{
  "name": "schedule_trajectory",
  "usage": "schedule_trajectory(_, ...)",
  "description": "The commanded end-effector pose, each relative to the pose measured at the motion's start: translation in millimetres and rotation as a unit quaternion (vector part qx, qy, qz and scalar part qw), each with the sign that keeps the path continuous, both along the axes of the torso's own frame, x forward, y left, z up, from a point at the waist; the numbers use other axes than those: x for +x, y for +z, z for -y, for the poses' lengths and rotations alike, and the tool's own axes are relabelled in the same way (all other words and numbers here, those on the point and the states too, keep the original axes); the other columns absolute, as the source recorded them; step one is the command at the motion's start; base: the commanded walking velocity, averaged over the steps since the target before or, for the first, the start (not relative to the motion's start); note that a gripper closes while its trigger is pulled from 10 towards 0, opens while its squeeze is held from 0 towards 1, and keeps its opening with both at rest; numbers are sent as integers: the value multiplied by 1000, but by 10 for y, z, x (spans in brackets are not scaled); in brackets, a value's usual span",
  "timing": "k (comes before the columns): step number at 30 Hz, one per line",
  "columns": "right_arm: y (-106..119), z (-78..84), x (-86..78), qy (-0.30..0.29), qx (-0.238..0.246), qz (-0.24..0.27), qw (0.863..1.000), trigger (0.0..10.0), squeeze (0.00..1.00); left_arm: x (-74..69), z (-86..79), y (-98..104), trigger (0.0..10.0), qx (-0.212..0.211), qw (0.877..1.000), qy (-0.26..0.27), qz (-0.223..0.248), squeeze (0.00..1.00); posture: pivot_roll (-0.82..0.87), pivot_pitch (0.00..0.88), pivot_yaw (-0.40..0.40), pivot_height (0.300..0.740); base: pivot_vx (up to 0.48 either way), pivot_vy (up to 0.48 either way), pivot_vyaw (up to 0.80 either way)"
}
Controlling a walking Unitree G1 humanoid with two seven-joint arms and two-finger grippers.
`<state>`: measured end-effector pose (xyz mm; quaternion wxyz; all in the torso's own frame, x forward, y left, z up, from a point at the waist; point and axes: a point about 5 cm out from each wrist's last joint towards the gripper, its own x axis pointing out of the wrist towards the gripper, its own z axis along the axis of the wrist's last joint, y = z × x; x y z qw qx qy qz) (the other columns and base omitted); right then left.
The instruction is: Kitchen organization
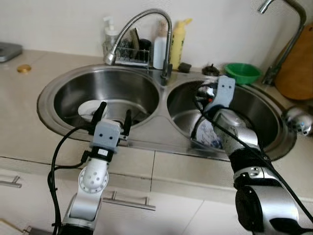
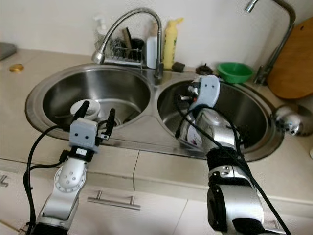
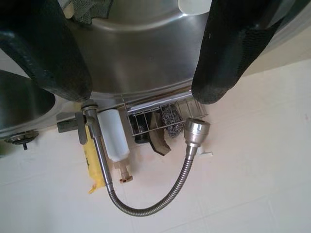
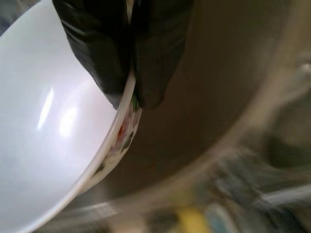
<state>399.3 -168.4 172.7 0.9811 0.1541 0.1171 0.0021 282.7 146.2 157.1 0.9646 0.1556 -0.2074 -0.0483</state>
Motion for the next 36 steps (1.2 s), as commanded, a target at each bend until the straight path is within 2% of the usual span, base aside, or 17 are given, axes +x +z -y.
schedule_trajectory(1, -50, 118, 3, -40, 19, -46, 998, 10000, 0, -3, 45, -3, 10000, 7, 1000, -9, -2, 0, 49, 0, -43, 740, 0, 0, 0)
schedule_trajectory(3, -135, 185, -19, -71, 41, -86, 993, 10000, 0, -3, 46, -11, 10000, 8, 1000, -9, -4, 0, 49, 0, -43, 740, 0, 0, 0)
schedule_trajectory(6, -192, 283, -43, -109, 58, -113, 986, 10000, 0, -2, 50, -20, 10000, 8, 1000, -9, -6, 0, 46, 0, -42, 740, 0, 0, 0)
schedule_trajectory(9, -199, 460, -69, -161, 27, -122, 979, 10000, 0, -2, 58, -30, 10000, 8, 1000, -10, -8, 0, 45, 0, -42, 740, 0, 0, 0)
schedule_trajectory(13, -265, 532, -111, -175, -22, -154, 972, 10000, 0, 2, 68, -44, 10000, 8, 1000, -11, -12, 0, 39, 0, -43, 740, 0, 0, 0)
schedule_trajectory(14, -290, 535, -121, -178, -29, -164, 970, 10000, 165, 3, 71, -47, 10000, 8, 1000, -11, -12, 0, 39, 0, -43, 740, 0, 0, 0)
schedule_trajectory(15, -309, 532, -127, -177, -33, -167, 969, 10000, 1000, 4, 74, -50, 10000, 8, 1000, -11, -13, 0, 39, 0, -44, 740, 0, 0, 0)
schedule_trajectory(22, -331, 474, -119, -168, -9, -158, 973, 10000, 1000, 5, 78, -61, 10000, 8, 1000, -11, -16, 0, 41, 0, -45, 740, 0, 0, 0)
schedule_trajectory(24, -252, 421, -76, -147, -5, -128, 981, 10000, 1000, 1, 75, -68, 10000, 8, 1000, -11, -18, 0, 40, 0, -45, 740, 0, 0, 0)
schedule_trajectory(26, -234, 405, -65, -140, -5, -122, 983, 10000, 1000, 1, 75, -70, 10000, 8, 1000, -11, -18, 0, 40, 0, -45, 740, 0, 0, 0)
schedule_trajectory(31, 15, 281, 12, -101, -3, -35, 994, 10000, 1000, -4, 79, -78, 10000, 6, 1000, -13, -20, 0, 38, 0, -44, 740, 0, 0, 0)
schedule_trajectory(33, 152, 185, 35, -73, 24, 9, 997, 10000, 1000, -6, 82, -83, 10000, 6, 1000, -15, -21, 0, 39, 0, -44, 740, 0, 0, 0)
schedule_trajectory(34, 152, 185, 35, -73, 24, 9, 997, 10000, 1000, -6, 82, -83, 10000, 6, 1000, -15, -21, 0, 39, 0, -44, 740, 0, 0, 0)
schedule_trajectory(35, 280, 78, 37, -38, 52, 46, 997, 10000, 1000, -7, 82, -91, 10000, 5, 1000, -16, -24, 0, 38, 0, -43, 740, 0, 0, 0)
schedule_trajectory(36, 319, 43, 32, -25, 59, 57, 996, 10000, 1000, -8, 82, -93, 10000, 5, 1000, -16, -24, 0, 38, 0, -43, 740, 0, 0, 0)
